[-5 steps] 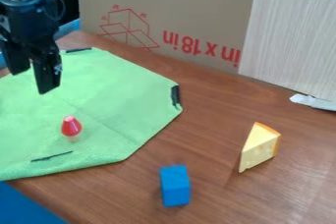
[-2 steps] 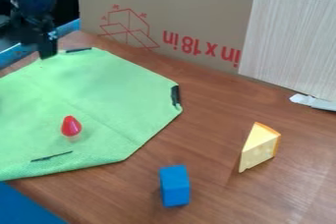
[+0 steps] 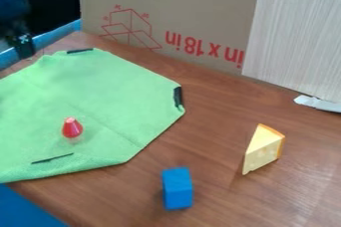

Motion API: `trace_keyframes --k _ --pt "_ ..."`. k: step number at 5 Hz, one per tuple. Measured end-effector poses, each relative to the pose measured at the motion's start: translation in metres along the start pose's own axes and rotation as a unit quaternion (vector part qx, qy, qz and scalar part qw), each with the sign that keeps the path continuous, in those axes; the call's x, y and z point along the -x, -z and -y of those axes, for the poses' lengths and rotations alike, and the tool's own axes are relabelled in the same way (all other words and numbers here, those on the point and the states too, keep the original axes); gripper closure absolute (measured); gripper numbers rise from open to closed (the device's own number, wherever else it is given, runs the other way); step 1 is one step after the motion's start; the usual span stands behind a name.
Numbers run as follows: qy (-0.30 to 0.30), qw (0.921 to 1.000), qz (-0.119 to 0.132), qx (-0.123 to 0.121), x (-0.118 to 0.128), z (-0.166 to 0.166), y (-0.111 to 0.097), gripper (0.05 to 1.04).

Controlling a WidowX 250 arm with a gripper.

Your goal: Fold the cloth from top left to bottom right

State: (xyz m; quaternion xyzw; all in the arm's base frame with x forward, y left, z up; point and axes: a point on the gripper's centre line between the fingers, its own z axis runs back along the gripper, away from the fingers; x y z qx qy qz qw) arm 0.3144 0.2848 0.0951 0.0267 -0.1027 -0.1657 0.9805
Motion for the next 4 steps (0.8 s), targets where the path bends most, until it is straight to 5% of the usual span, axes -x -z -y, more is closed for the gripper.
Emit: trace_keyframes --k 3,4 --pt "0.01 0.9999 0.01 0.007 -0.044 -0.007 0.02 0.083" --pt "0.018 0.9994 0.031 0.001 -0.057 -0.002 0.026 0.083"
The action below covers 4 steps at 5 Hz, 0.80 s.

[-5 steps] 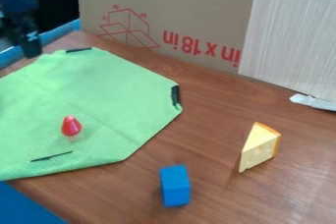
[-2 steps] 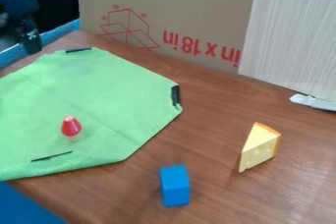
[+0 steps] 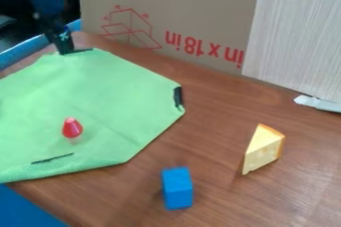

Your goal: Fold the cloth from top left to bottom right

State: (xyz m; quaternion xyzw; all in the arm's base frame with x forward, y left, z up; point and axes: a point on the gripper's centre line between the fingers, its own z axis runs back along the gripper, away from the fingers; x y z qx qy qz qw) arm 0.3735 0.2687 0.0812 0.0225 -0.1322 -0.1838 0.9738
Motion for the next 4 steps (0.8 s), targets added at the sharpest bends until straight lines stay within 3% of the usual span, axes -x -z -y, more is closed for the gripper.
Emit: trace_keyframes --k 1,4 --pt "0.0 0.9997 0.014 -0.018 -0.007 0.0 0.002 0.083" --pt "-0.004 0.9986 0.011 -0.051 -0.037 -0.006 0.008 0.083"
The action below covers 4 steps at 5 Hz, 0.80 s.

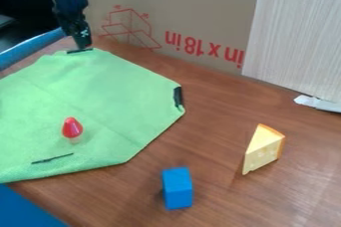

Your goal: Fold the cloth from top left to bottom right

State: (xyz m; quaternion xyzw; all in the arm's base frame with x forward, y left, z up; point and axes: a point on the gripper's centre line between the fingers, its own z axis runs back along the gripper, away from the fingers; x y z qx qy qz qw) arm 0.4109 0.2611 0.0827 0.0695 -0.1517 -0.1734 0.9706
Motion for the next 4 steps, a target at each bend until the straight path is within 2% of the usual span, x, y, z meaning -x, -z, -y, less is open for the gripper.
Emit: trace_keyframes --k 3,4 --pt "0.003 0.9995 -0.026 -0.016 0.0 -0.004 0.024 0.083" --pt "0.004 0.9991 -0.036 -0.023 0.003 -0.006 0.027 0.139"
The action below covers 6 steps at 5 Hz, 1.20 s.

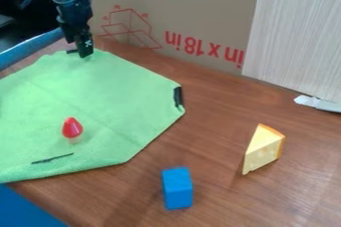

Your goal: Fold the cloth from top left to bottom right

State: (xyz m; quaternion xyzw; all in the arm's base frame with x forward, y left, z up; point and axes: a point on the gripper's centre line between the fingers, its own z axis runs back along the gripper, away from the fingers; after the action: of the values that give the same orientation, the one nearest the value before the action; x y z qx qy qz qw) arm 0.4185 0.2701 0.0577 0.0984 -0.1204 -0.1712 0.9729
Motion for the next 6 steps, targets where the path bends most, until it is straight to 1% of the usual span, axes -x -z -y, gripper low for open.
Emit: trace_keyframes --k 1,2,3,4,5,6 --pt "-0.005 0.9999 -0.011 -0.003 0.003 -0.001 0.006 0.41" --pt "-0.002 1.0 -0.009 -0.001 0.002 0.0 0.006 0.705" --pt "0.0 1.0 -0.007 0.002 0.003 0.001 0.007 0.908" --pt "0.0 0.9999 0.001 0.011 0.008 0.004 0.006 1.008" --pt "-0.001 0.9994 0.017 0.029 0.016 0.014 -0.007 1.026" --pt "0.008 0.9981 0.056 0.024 0.023 0.024 -0.043 1.028"
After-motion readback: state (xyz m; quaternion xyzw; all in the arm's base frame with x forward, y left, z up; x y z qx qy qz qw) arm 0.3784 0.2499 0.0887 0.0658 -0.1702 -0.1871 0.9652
